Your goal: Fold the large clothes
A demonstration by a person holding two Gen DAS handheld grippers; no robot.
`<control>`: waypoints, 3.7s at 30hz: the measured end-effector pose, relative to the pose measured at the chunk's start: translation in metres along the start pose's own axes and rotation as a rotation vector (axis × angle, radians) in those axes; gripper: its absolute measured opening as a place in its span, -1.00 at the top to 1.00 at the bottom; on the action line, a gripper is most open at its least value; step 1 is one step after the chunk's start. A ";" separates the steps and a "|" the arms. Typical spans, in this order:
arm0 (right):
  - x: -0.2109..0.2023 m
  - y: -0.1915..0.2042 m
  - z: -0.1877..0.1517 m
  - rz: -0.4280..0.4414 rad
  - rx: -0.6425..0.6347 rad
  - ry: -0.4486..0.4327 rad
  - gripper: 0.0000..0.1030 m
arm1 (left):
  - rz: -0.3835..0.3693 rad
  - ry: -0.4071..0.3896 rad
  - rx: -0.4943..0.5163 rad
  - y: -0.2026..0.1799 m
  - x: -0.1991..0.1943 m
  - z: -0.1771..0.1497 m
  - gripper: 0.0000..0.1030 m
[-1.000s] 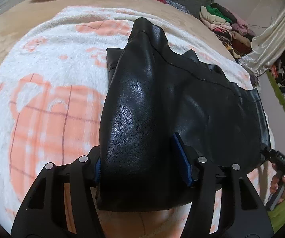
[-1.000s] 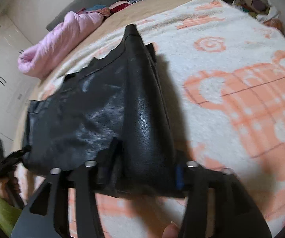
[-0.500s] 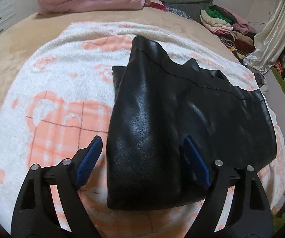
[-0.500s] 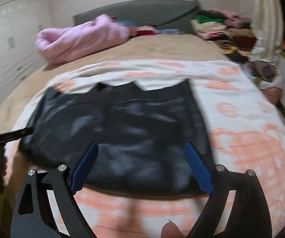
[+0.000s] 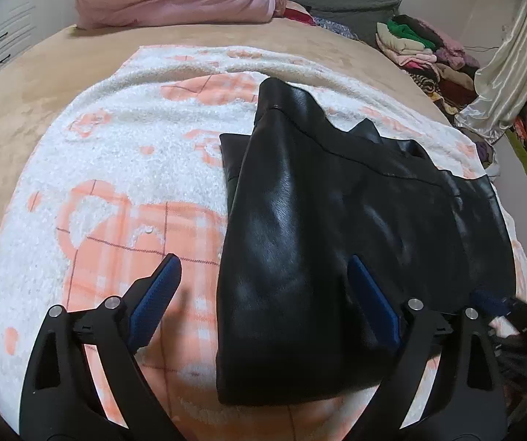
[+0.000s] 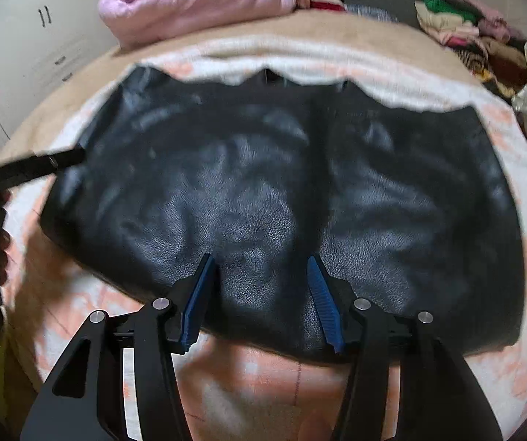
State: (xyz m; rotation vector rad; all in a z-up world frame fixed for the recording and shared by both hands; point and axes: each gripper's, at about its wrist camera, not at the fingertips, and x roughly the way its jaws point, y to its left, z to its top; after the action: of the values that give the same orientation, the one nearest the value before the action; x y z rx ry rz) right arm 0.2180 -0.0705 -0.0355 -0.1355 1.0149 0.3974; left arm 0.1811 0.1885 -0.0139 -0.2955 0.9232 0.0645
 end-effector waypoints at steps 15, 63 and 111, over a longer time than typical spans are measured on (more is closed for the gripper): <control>-0.007 -0.018 0.043 0.043 0.033 -0.045 0.17 | -0.161 0.143 -0.121 0.012 0.068 0.045 -0.17; 0.032 0.190 -0.035 -0.220 -0.791 -0.331 -0.36 | -0.259 0.083 -0.112 0.010 0.047 0.060 0.32; -0.120 -0.045 -0.096 -0.001 0.005 -0.578 0.66 | -0.227 0.070 0.306 -0.324 -0.005 0.060 0.01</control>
State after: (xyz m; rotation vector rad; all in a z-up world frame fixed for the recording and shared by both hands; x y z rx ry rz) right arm 0.1032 -0.1714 0.0129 -0.0127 0.4461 0.4015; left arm 0.2837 -0.1045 0.0963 -0.1164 0.9492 -0.2958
